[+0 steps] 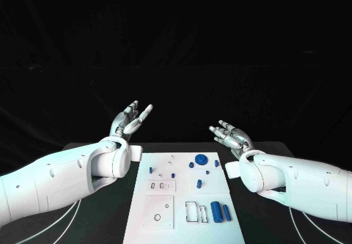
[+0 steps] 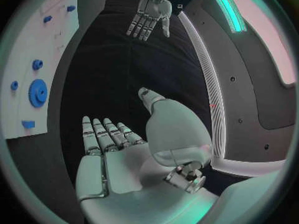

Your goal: Assemble the parts on the task board

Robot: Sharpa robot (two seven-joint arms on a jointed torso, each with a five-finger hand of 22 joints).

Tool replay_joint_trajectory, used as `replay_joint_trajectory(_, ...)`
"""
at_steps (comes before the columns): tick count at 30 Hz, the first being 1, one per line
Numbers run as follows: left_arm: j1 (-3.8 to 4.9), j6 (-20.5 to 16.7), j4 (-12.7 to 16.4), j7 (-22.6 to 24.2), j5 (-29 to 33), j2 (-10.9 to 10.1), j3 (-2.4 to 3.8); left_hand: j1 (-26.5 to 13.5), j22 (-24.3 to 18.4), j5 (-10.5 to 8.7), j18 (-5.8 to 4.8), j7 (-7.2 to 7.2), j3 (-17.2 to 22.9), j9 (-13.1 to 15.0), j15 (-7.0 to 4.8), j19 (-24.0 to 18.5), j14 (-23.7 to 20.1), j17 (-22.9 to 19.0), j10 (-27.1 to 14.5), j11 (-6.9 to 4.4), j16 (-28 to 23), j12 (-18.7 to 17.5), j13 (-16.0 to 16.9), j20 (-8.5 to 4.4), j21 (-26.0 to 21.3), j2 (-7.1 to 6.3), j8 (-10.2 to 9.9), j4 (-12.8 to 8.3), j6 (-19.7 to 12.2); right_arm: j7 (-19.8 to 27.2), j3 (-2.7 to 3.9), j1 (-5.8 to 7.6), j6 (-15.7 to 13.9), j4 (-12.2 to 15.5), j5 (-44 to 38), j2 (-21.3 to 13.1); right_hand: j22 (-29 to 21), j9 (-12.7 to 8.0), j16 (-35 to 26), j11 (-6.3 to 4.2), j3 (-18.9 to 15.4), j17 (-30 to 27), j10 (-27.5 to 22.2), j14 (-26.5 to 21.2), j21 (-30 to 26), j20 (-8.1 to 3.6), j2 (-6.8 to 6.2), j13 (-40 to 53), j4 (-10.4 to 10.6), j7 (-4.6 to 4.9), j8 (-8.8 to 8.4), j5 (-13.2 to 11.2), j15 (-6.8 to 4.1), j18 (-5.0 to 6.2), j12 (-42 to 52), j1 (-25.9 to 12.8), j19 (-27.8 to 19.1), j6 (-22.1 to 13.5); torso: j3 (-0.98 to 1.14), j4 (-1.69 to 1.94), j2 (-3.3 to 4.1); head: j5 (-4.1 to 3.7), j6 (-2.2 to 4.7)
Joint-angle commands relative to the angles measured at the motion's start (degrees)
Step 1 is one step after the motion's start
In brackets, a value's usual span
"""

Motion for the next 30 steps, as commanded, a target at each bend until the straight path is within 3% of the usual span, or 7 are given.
replay_joint_trajectory(1,0.2,4.8,-0.2,2.4,0.4,0.2,-0.03,4.2,0.6,0.42,1.36,3.73,0.7,1.3,3.72,2.4,4.1,1.1,3.7,2.38,1.7,1.2,0.7,0.96,1.0,0.24,1.4,0.7,3.6,-1.7,-0.99,0.96,11.4,-1.0,-1.0,0.0,4.2,3.3,6.0,-0.25,4.7,3.5,17.5,18.9,8.4,0.15,-1.25,1.7,-7.0,9.58,5.12,-0.5,-1.06,2.56,3.7,8.6,17.7,13.9,0.0,0.0,0.0,0.0,0.01)
replay_joint_trajectory(3,0.2,4.8,-0.2,2.4,0.4,0.2,-0.03,7.0,3.5,0.44,2.16,5.24,1.5,3.2,4.64,16.0,19.0,4.8,9.5,3.66,7.7,2.7,1.5,1.06,6.0,0.84,3.5,0.1,9.2,-1.9,-1.57,1.39,12.7,-1.4,-1.1,-0.1,5.4,5.3,10.1,-1.38,6.8,5.4,31.6,30.3,11.3,0.1,-2.01,2.6,-9.3,9.13,8.71,-0.2,-2.7,4.03,6.6,9.8,22.7,23.2,0.0,0.0,0.0,0.0,0.01)
replay_joint_trajectory(6,0.2,4.8,-0.2,2.4,0.4,0.2,-0.03,11.1,6.3,0.48,4.91,7.12,2.8,7.1,1.44,31.3,34.3,8.7,30.7,6.66,14.7,9.1,4.2,0.34,12.3,1.63,8.2,-0.1,21.0,-2.1,-2.12,1.81,14.0,-1.8,-1.1,-0.1,6.2,6.7,12.2,-2.49,9.0,6.1,36.7,35.3,13.4,-0.08,-2.73,2.3,-10.7,8.28,11.36,-0.1,-4.22,5.45,7.4,9.8,26.1,30.9,0.0,0.0,0.0,0.0,0.01)
replay_joint_trajectory(8,0.2,4.8,-0.2,2.4,0.4,0.2,-0.03,13.3,7.6,1.38,7.55,7.14,3.5,9.6,-0.73,37.6,43.1,10.9,41.9,5.85,19.4,13.3,5.7,-0.05,15.6,1.76,11.7,-1.0,29.2,-2.2,-2.28,1.93,14.4,-2.0,-1.1,-0.1,7.0,7.4,13.4,-3.89,11.3,6.7,40.8,39.1,15.3,-0.29,-4.02,1.9,-11.6,7.78,12.85,-0.2,-5.62,6.22,7.6,9.2,28.8,36.1,0.0,0.0,0.0,0.0,0.01)
replay_joint_trajectory(9,0.9,8.0,1.5,1.5,-2.1,-3.5,-0.02,13.3,7.6,1.38,7.55,7.14,3.5,9.6,-0.73,37.6,43.1,10.9,41.9,5.85,19.4,13.3,5.7,-0.05,15.6,1.76,11.7,-1.0,29.2,-5.5,-1.45,3.31,8.5,-6.5,-34.3,0.5,7.4,7.5,14.0,-4.22,12.0,7.0,42.2,40.8,16.4,-0.8,-4.59,1.9,-12.2,7.16,13.21,-0.1,-6.05,6.54,7.6,9.3,30.1,37.2,0.32,-0.09,1.56,0.18,-0.58)
replay_joint_trajectory(21,2.25,10.3,6.6,-0.4,-6.3,-7.6,0.04,19.5,10.1,0.49,7.88,3.58,8.5,12.0,-6.82,52.7,59.3,17.5,57.1,1.02,27.8,13.0,4.4,-5.89,23.3,0.71,16.4,-0.7,42.2,-14.7,-0.28,5.01,11.2,-8.5,-62.0,0.9,21.1,8.8,20.3,-8.52,12.4,15.2,55.4,58.4,37.7,-7.12,-7.45,2.4,-16.2,3.32,13.69,1.3,-12.37,6.28,4.3,8.5,35.9,45.6,0.65,0.08,3.87,-0.25,-0.02)
replay_joint_trajectory(30,3.27,11.7,11.8,-2.7,-7.4,-10.6,0.14,18.9,10.2,0.44,7.63,4.58,9.1,11.4,-6.27,52.6,58.4,19.1,56.8,1.85,27.8,10.1,3.1,-5.86,23.6,-1.26,14.9,0.2,41.0,-21.3,0.05,6.85,13.2,-8.4,-79.4,2.2,27.0,9.6,29.9,-10.06,12.3,23.7,58.1,69.8,47.4,-9.87,-8.29,3.1,-16.1,2.35,12.95,2.1,-14.85,6.59,3.3,7.1,41.9,46.8,0.82,0.63,6.09,-0.54,0.51)
